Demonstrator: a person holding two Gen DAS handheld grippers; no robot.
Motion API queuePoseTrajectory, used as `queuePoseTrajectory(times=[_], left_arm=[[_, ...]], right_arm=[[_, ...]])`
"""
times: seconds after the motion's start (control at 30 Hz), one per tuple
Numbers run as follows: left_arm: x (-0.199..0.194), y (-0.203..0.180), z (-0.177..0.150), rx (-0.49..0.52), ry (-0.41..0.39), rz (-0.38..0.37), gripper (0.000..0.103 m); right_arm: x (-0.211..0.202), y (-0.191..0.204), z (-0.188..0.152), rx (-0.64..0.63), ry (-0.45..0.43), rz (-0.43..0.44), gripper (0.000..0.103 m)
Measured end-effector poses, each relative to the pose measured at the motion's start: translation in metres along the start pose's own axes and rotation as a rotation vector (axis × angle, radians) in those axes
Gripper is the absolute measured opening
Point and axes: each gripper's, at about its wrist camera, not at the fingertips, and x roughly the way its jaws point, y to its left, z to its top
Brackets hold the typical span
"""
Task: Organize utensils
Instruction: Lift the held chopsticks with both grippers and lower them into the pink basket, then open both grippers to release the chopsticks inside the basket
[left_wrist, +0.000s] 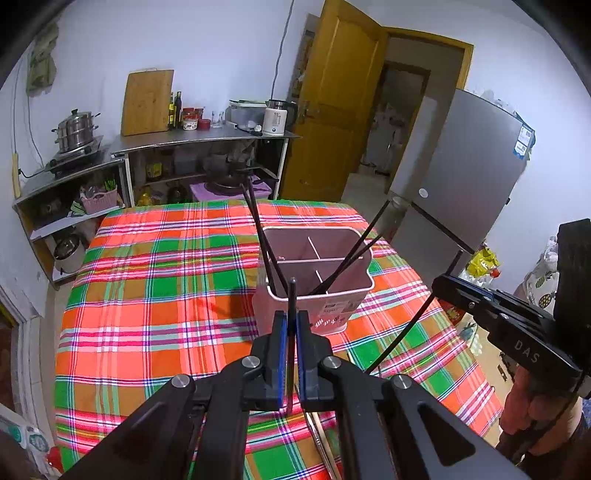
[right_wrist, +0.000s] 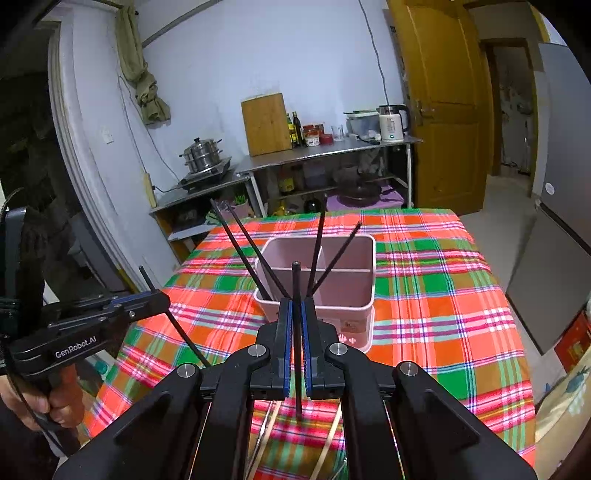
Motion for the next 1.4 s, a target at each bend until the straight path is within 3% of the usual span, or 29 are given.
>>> queuePoseTrajectory(times=[0.53,0.87,1.1,1.4], left_arm=[[-0.037,-0.007,0.077,-0.001,-0.122,-0.048,0.004],[-0.033,-0.005,0.12,-0.029,-0.172,-0.049,0.004],[-0.01,0.002,0.127,-0.038,-0.163,-0.038,0.004],[0.034,0.015,0.109,-0.07,-0.103,-0.023,0.004]], right_arm=[[-0.021,0.009,0.059,-0.024,-0.148,0.024,0.005],[-0.014,0.012,0.094,-0.023,-0.22,0.027,0.005],[0.005,0.004,0.102,-0.004,-0.226,0.011,0.005],[0.028,-0.006,0.085,0.023,-0.174,0.007,0.005]])
